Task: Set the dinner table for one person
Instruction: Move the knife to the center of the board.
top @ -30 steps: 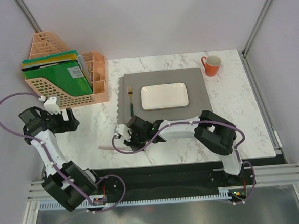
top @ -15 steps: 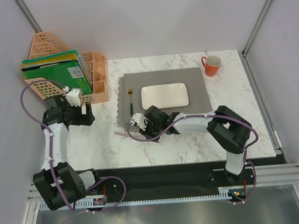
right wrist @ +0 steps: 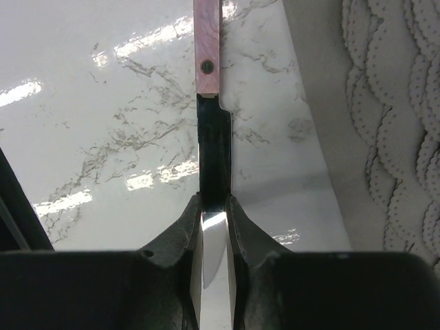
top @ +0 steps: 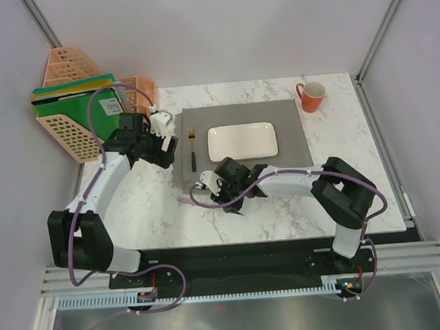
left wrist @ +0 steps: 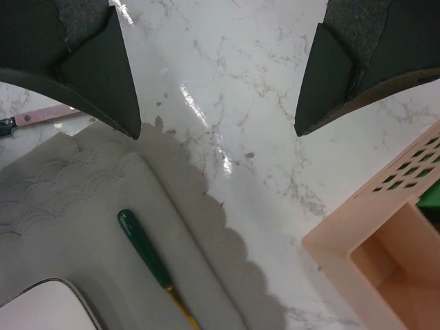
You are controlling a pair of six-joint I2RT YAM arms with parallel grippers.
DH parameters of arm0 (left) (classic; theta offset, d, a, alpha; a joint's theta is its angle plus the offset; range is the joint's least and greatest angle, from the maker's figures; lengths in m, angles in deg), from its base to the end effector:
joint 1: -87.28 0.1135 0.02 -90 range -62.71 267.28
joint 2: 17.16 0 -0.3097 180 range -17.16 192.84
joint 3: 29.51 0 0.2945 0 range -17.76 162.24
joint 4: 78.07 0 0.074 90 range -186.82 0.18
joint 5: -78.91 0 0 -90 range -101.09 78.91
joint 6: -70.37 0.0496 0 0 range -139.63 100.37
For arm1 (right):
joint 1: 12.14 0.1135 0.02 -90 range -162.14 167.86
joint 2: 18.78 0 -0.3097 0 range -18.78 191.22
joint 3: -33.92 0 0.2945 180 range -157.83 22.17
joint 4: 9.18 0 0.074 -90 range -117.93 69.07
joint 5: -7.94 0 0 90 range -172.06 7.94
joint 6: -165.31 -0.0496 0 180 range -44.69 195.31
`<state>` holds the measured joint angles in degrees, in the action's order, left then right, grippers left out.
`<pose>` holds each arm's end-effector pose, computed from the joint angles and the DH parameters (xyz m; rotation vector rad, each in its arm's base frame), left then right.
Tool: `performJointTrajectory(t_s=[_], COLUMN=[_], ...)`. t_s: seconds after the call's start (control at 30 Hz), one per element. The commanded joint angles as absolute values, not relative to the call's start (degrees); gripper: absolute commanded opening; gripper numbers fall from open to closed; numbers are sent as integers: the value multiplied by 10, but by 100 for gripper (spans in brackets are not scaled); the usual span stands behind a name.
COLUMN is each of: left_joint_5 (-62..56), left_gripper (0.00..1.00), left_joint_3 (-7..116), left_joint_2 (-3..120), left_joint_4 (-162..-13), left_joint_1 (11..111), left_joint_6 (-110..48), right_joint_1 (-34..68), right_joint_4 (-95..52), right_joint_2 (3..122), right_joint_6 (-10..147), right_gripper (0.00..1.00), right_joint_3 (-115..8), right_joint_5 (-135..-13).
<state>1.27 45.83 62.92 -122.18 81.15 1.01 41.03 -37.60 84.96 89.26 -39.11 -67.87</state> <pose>0.3376 -0.0469 0.3020 0.6505 2.3124 -0.1440 0.2357 0.3350 0.1591 -1.5474 2.1671 0.5586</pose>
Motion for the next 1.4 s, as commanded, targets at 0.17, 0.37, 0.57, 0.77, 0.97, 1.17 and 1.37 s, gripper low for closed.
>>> performJointTrajectory(t_s=[0.17,0.37,0.57,0.77,0.97,1.17,1.37], left_joint_5=[-15,-8,-13,-11,-10,-9,-11], left_gripper=[100,100,100,100,100,100,100], left_joint_3=[515,513,500,504,511,506,511], left_joint_2=[660,660,656,653,657,656,657], left_joint_4=[-1198,-1195,-1188,-1187,-1187,-1187,-1186], left_joint_1=[770,769,768,768,767,761,760], left_joint_6=[44,35,40,44,44,42,44], right_joint_1=[411,411,411,405,391,384,369], right_joint_4=[-489,-512,-514,-517,-519,-509,-509], right_joint_2=[830,809,811,798,781,762,747], right_joint_6=[891,907,906,906,911,915,919], right_gripper=[0,0,0,0,0,0,0], right_joint_3=[-357,-340,-329,-321,-316,-303,-297], right_joint_5=[-664,-671,-669,-678,-690,-702,-713])
